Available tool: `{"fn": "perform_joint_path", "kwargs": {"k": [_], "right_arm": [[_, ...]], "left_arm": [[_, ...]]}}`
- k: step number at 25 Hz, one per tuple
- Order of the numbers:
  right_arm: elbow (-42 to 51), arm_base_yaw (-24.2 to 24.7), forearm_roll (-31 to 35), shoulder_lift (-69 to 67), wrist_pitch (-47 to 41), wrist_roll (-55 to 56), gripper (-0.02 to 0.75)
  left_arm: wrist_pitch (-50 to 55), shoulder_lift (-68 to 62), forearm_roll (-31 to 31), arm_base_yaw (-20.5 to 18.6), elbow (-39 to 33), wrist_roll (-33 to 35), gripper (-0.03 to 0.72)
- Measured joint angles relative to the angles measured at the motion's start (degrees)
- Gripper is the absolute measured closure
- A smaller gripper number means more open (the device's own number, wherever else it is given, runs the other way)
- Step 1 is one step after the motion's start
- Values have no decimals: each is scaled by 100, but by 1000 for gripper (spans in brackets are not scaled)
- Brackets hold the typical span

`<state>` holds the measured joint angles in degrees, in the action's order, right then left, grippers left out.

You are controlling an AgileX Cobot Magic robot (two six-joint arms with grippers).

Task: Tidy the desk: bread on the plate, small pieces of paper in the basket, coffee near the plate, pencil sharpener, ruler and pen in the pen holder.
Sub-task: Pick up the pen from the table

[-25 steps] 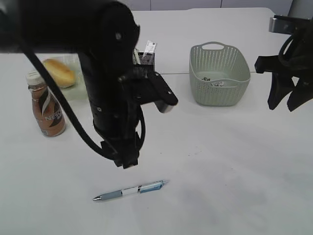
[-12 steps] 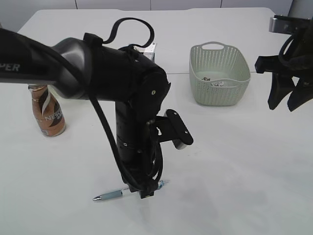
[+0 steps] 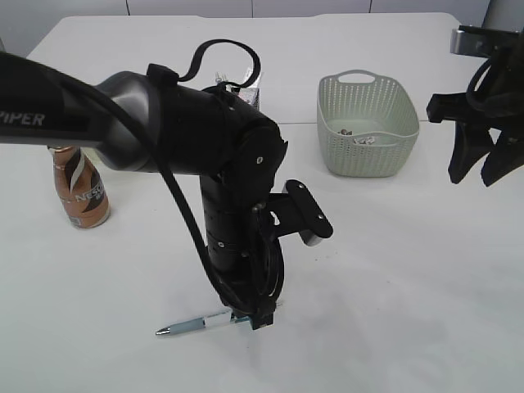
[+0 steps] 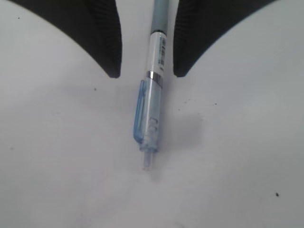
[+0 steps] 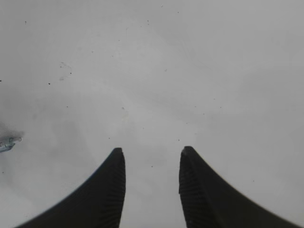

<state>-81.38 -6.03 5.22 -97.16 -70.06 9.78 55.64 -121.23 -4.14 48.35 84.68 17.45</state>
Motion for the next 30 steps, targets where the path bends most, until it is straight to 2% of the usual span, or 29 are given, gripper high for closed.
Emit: {"fn": "perform_joint_path", "kwargs": {"k": [14, 23, 26, 30], "right_arm": [[0, 0, 0, 0, -16, 0, 455], [0, 0, 0, 0, -16, 0, 455], [0, 0, 0, 0, -16, 0, 455], [0, 0, 0, 0, -16, 0, 455]], "left_arm": [[135, 0, 221, -10, 0, 0, 423], [-26, 48, 467, -340, -13, 74, 448], [-338, 345, 740, -388, -303, 358, 448], [-916, 851, 792, -388, -999, 540, 448]]}}
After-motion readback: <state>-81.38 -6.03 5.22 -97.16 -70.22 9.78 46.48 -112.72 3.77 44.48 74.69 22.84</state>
